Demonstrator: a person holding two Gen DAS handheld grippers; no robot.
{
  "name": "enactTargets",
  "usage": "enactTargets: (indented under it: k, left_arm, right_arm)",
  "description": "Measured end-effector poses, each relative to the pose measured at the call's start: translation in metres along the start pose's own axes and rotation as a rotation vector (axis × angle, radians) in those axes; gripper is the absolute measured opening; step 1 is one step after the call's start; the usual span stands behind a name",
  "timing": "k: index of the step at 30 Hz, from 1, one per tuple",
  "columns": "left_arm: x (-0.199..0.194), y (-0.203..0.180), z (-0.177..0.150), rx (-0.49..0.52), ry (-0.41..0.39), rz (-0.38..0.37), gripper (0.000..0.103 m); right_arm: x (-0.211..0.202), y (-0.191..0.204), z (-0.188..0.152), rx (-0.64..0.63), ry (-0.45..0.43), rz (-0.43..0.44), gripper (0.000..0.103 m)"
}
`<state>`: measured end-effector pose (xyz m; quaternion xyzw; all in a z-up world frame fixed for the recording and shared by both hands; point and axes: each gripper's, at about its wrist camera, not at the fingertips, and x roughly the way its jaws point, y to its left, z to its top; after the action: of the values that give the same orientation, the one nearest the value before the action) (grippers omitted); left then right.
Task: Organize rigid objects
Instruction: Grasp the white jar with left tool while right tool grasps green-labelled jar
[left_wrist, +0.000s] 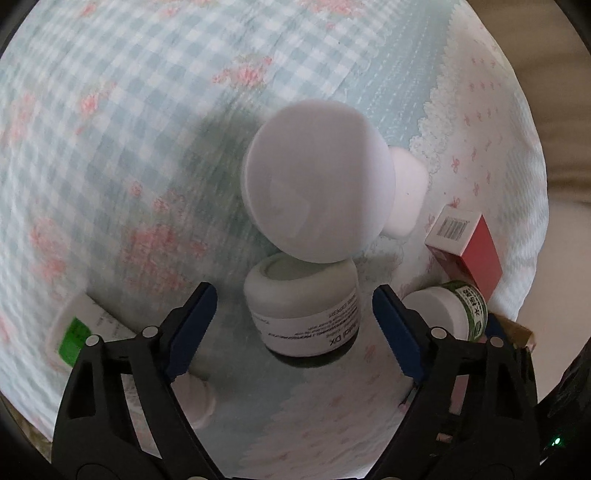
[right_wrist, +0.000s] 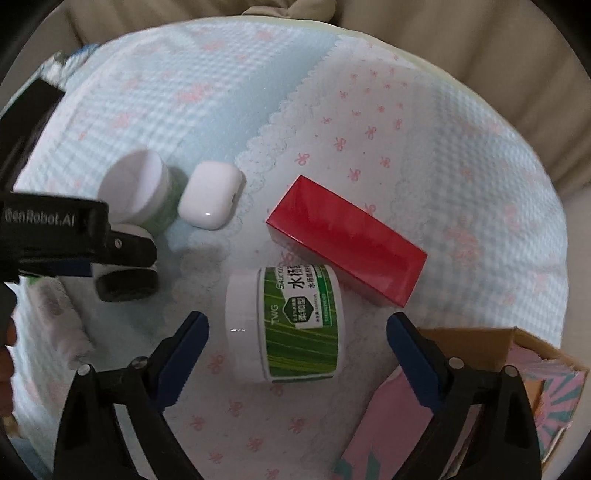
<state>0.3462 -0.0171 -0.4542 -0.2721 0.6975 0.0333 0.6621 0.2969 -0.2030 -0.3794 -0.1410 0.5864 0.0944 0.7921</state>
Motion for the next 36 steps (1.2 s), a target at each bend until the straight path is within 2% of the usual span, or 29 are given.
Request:
enactTargets:
  k: [2,6,7,8,10,11,13,22,34,36]
  left_arm:
    - [0.003,-0.004,-0.003,-0.002,-0.005,0.004,0.076]
    - [0.01,-0.012,-0.004,-0.004,-0.004,0.02,0.074]
    - [0.013,-0.017,-0.002,-0.004,0.0,0.024,0.071]
    - [0.014,-0.017,-0.003,-0.006,0.0,0.032,0.064]
    - [0.012,-0.017,0.001,-0.016,-0.004,0.019,0.061]
    - [0.011,-0.016,0.0,-0.02,-0.005,0.005,0.056]
    - [0.01,-0.014,-0.002,-0.013,-0.005,0.003,0.056]
    - [-0.001,-0.034,-0.01,0.089,-0.032,0.063,0.055]
    - [-0.043,-0.034,-0.03,0.177,-0.082,0.041,0.055]
    - [-0.05,-0.031,-0.024,0.186,-0.087,0.034,0.055]
  right_arm:
    - [0.005,0.003,0.0,-0.014,0.008,0.017,0.089]
    - [0.014,0.005,0.001,-0.034,0.026,0.004,0.085]
    - [0.016,0.003,0.002,-0.029,0.029,0.005,0.083]
    - [0.018,0.001,0.002,-0.019,0.033,0.009,0.081]
    - [0.021,-0.003,0.002,0.001,0.049,0.016,0.065]
    - [0.022,-0.006,0.001,0.016,0.055,0.037,0.059]
    - [0.021,-0.007,-0.001,0.047,0.056,0.084,0.053]
    - [0.016,-0.001,-0.003,0.056,0.063,0.056,0.053]
    - [-0.002,-0.003,-0.005,0.123,0.052,0.059,0.053]
    - [-0.01,-0.006,-0.005,0.147,0.046,0.065,0.053]
